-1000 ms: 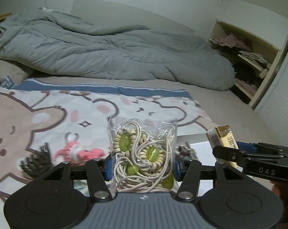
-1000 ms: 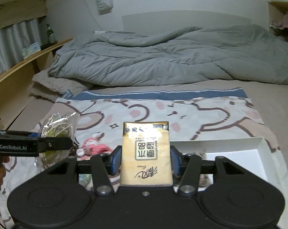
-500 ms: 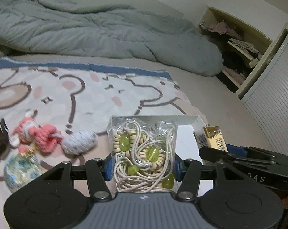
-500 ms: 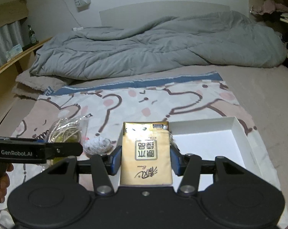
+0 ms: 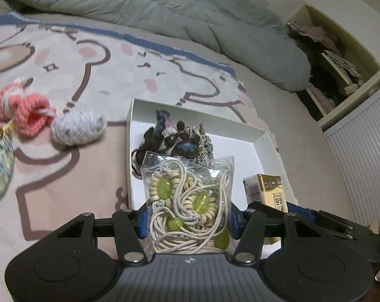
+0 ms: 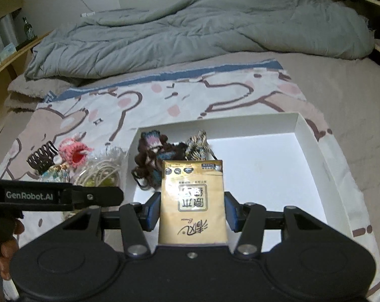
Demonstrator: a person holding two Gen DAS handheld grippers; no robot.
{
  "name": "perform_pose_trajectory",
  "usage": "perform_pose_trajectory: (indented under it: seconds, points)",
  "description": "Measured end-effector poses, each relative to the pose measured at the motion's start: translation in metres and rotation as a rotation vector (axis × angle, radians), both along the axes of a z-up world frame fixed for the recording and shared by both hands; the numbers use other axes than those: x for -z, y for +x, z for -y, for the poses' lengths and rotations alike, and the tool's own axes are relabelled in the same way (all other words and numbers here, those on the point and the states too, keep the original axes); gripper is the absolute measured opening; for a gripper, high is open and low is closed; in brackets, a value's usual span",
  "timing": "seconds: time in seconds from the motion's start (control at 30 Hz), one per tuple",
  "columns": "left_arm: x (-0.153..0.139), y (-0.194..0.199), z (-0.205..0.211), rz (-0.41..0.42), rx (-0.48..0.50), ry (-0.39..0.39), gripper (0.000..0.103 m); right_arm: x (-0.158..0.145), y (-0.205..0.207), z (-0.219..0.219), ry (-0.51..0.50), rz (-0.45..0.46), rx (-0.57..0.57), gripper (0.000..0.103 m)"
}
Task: Organize objects
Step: 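Carry beaded cord bag with left tool and gold packet with right tool into box, then open both tools to release the bag and packet in the box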
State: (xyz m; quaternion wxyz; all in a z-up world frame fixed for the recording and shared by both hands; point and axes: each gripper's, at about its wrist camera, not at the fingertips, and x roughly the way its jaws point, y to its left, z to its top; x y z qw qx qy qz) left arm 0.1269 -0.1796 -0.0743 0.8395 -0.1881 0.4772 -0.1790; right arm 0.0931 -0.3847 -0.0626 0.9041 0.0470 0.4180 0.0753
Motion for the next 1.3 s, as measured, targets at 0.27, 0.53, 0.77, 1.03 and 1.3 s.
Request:
perform_pose_trajectory:
  seconds: [0.27, 0.53, 0.77, 1.03, 1.3]
  points:
    - [0.01, 0.005, 0.008, -0.005, -0.015, 0.009, 0.07, 0.01, 0.003, 0.004, 0.004, -0.021, -0.011, 0.052]
    - [0.008, 0.006, 0.003, -0.017, -0.014, 0.053, 0.085, 0.023, 0.007, 0.009, 0.022, -0.07, 0.002, 0.058]
    - [0.007, 0.005, 0.0, -0.006, 0.011, 0.099, 0.068, 0.023, 0.007, 0.012, 0.02, -0.075, 0.016, 0.058]
    - [0.007, 0.01, -0.016, -0.002, 0.007, 0.169, 0.047, 0.024, 0.007, 0.012, 0.014, -0.086, 0.009, 0.056]
    - [0.026, 0.017, -0.002, 0.002, 0.058, 0.244, 0.048, 0.035, 0.013, 0.006, -0.016, -0.121, -0.006, 0.051]
